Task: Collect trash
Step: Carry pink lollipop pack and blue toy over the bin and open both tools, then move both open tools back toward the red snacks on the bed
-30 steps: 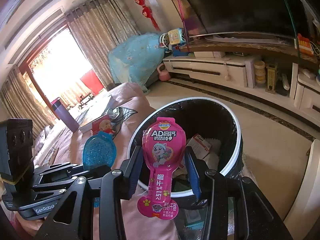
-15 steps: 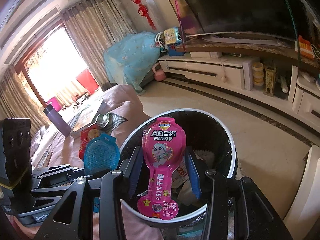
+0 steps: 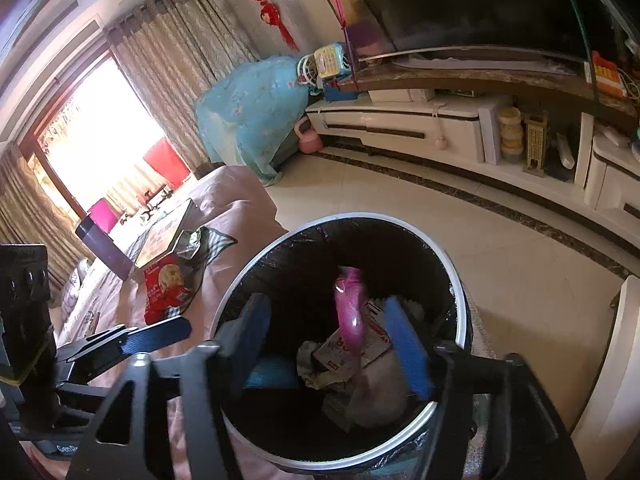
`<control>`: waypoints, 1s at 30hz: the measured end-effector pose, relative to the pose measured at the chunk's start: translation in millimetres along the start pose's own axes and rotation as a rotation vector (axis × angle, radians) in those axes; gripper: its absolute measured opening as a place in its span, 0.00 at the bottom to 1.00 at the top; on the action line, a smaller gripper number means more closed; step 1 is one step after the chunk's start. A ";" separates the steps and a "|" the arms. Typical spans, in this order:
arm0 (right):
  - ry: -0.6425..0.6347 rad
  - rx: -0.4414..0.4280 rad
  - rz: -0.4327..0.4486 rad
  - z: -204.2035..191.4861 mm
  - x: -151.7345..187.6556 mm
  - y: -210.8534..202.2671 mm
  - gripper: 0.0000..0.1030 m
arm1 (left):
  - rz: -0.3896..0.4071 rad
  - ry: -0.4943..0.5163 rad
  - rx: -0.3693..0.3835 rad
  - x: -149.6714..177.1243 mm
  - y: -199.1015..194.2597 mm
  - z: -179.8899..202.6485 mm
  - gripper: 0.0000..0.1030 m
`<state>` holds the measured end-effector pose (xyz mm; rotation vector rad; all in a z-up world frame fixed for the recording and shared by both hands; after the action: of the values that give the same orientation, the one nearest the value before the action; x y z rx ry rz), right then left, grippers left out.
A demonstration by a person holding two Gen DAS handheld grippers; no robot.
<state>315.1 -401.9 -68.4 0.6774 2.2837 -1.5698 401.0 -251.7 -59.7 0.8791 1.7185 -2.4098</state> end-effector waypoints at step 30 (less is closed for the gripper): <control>-0.189 -0.121 -0.013 -153.4 59.9 29.6 0.99 | 0.082 -0.436 -0.078 148.2 -100.0 -166.0 0.75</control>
<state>284.2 -237.5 -64.9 0.4642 2.2252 -1.4214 309.9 -26.4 -81.0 0.3668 1.5608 -2.2473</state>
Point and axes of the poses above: each gripper's, at about its wrist camera, not at the fingertips, and y roughly the way its jaws point, z to its right, x to its underside, the point moved 4 cm from there along y, roughly the way its jaws point, and after that the axes turned 12 degrees about -z, right-handed, at the moved point
